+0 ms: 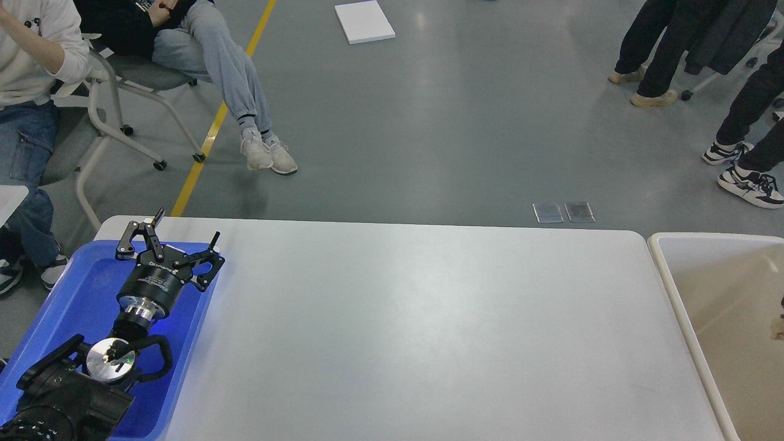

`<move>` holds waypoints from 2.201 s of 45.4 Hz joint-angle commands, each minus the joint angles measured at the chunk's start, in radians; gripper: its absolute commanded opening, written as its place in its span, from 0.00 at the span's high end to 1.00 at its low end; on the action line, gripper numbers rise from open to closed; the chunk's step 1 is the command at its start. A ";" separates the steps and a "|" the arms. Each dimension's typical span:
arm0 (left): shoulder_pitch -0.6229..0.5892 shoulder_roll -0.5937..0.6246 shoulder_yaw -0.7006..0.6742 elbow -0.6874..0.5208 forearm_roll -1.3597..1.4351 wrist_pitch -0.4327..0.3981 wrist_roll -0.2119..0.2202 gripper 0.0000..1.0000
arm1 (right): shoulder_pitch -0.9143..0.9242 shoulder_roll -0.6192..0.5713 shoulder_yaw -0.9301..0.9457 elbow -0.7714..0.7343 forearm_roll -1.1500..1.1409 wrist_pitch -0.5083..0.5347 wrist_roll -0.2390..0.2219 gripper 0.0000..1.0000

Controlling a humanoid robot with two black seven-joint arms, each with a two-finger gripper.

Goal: Tidy desktop

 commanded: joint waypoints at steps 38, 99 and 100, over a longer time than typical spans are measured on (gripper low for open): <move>0.000 0.000 0.000 0.001 0.000 0.000 0.000 0.00 | -0.043 0.057 0.009 -0.071 0.009 -0.201 0.004 0.13; 0.000 -0.002 0.000 -0.001 0.000 0.000 0.000 0.00 | 0.074 -0.236 0.354 0.701 0.008 -0.328 0.004 0.00; 0.000 -0.002 0.000 -0.001 0.000 0.000 0.000 0.00 | 0.074 -0.235 0.354 0.716 0.006 -0.328 0.004 0.00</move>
